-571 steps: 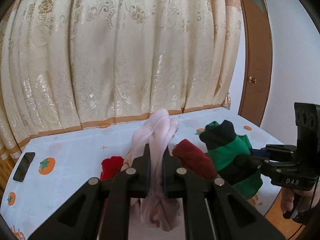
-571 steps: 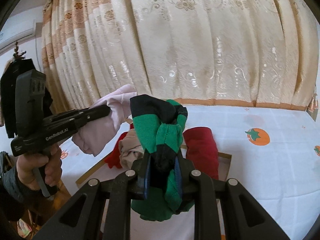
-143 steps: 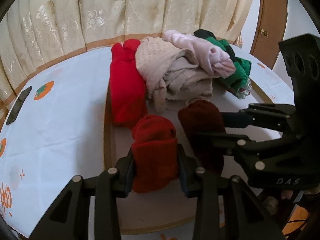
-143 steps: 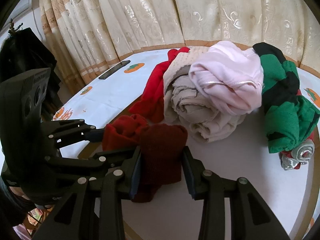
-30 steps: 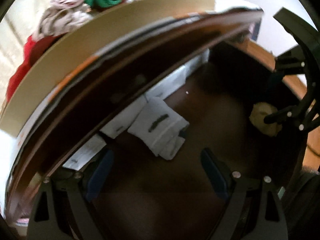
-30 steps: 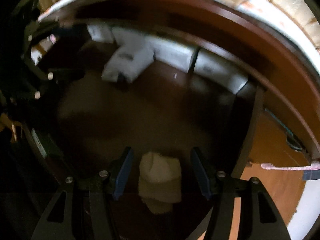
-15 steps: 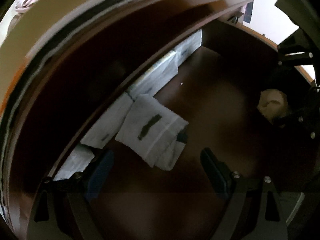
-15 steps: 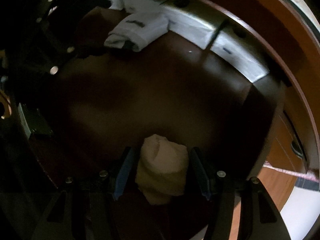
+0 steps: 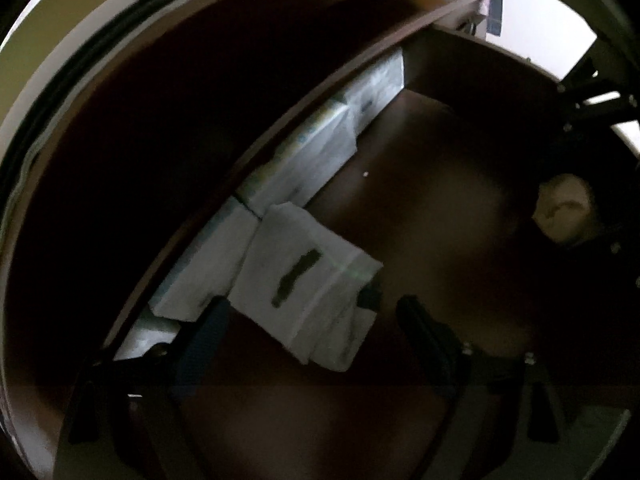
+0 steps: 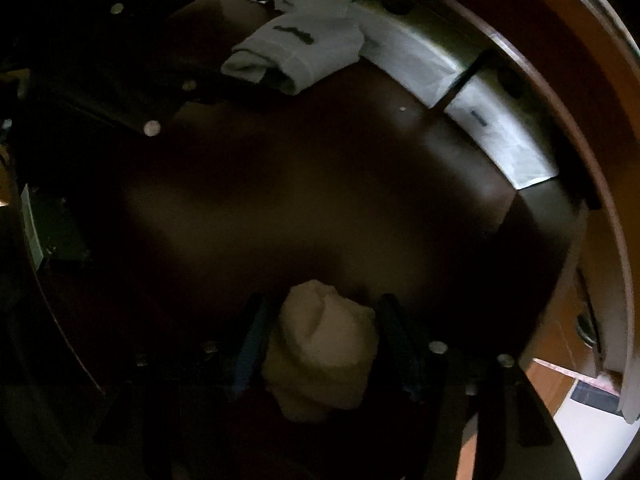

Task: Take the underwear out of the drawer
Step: 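Grasp the grey sock with the left tool while the right tool grasps the beige sock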

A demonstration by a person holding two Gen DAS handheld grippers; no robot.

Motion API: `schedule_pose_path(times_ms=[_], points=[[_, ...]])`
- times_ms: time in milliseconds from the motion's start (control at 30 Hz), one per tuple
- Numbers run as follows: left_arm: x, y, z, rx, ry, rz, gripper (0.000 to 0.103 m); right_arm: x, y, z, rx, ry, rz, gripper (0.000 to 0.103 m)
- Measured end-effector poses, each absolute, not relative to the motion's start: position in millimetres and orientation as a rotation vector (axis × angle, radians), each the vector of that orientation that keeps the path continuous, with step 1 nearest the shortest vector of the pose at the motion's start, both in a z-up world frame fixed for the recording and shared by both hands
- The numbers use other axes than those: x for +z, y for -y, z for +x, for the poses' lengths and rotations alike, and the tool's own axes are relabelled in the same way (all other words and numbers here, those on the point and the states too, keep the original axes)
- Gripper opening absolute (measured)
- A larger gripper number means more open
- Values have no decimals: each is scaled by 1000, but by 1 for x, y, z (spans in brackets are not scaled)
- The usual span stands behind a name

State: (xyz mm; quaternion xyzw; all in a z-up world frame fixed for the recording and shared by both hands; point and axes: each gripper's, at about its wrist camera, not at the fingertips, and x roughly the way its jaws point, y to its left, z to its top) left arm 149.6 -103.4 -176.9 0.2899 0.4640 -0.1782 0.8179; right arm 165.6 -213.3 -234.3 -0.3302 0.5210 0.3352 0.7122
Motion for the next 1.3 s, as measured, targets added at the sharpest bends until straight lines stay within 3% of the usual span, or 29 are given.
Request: schedule_pose_path(times_ms=[300,433,500,567,700,1300], points=[[-192,116,142,-352,-939,737,75,-240,214,165,755,-1174,-779,53],[-199,117,144,-364,-956,729,54,-248,213,168,760,-1187,-774,52],[-198,116,146,-362,-963,713,51,-251,214,170,766,-1188,-771,47],[-199,117,146,-367,-962,713,34,-253,214,168,771,-1177,-770,44],[-195,113,146,-374,-960,679,17,-251,220,165,785,-1144,-761,37],[-139,52,115,-390,-880,532,12,-211,236,168,820,-1045,-536,34]])
